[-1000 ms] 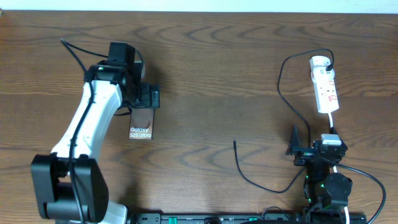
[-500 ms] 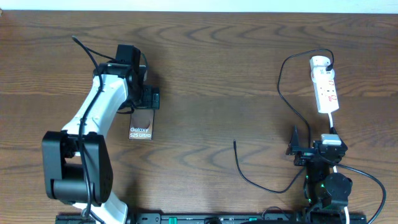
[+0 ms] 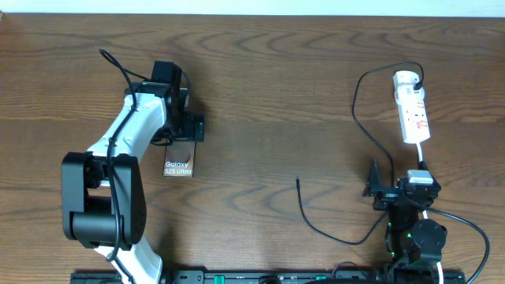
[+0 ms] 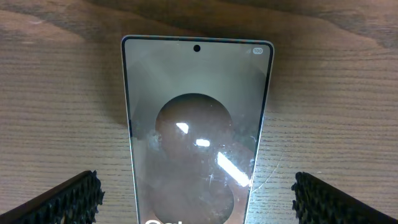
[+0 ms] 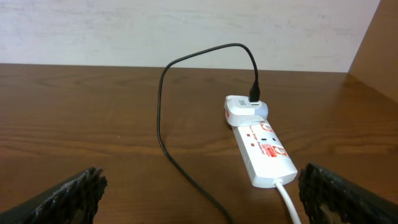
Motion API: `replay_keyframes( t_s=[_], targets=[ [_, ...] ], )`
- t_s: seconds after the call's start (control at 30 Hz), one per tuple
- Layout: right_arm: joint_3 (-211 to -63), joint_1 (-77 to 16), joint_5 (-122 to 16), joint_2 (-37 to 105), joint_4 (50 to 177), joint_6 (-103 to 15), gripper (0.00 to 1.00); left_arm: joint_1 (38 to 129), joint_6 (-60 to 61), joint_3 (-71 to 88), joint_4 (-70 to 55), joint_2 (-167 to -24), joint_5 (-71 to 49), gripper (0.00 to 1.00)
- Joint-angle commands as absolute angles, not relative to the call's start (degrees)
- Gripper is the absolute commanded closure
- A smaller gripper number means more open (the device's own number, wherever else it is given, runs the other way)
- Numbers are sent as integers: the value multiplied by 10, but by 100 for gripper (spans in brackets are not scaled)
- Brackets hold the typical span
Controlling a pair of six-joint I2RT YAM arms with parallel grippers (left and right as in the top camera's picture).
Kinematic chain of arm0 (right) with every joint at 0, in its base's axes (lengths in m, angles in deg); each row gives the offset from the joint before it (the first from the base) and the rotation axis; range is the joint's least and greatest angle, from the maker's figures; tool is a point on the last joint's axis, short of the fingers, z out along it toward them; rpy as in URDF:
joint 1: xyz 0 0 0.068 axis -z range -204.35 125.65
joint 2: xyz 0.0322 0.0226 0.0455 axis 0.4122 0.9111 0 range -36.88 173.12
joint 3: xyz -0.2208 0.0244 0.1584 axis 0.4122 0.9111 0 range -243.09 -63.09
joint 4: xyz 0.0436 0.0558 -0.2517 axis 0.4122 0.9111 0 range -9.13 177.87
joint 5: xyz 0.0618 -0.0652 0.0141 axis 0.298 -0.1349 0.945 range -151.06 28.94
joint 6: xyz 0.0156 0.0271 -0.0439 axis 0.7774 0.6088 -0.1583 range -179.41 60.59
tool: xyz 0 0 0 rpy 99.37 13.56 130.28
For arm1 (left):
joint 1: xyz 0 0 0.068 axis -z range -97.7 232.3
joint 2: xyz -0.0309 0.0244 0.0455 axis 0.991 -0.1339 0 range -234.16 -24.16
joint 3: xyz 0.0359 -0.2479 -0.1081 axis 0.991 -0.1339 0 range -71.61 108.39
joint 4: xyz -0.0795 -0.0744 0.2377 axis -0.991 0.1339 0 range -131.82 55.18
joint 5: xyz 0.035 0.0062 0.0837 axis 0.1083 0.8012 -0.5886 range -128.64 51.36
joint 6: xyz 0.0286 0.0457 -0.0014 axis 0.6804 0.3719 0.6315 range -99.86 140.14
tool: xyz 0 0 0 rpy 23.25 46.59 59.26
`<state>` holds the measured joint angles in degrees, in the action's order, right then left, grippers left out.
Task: Plug charger to phone and switch on socket
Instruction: 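Close the left gripper on the phone's long edges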
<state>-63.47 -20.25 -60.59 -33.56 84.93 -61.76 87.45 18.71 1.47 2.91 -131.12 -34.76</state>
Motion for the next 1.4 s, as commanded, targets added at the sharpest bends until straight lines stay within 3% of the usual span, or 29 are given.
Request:
replay_keyframes(
  t_s=[0.0, 1.37],
  targets=[
    [-634, -207, -607, -339, 852, -625, 1, 874, 195, 4, 33, -1316, -357, 2],
    [-634, -207, -607, -339, 852, -625, 1, 874, 216, -64, -15, -1317, -357, 2]
  ],
)
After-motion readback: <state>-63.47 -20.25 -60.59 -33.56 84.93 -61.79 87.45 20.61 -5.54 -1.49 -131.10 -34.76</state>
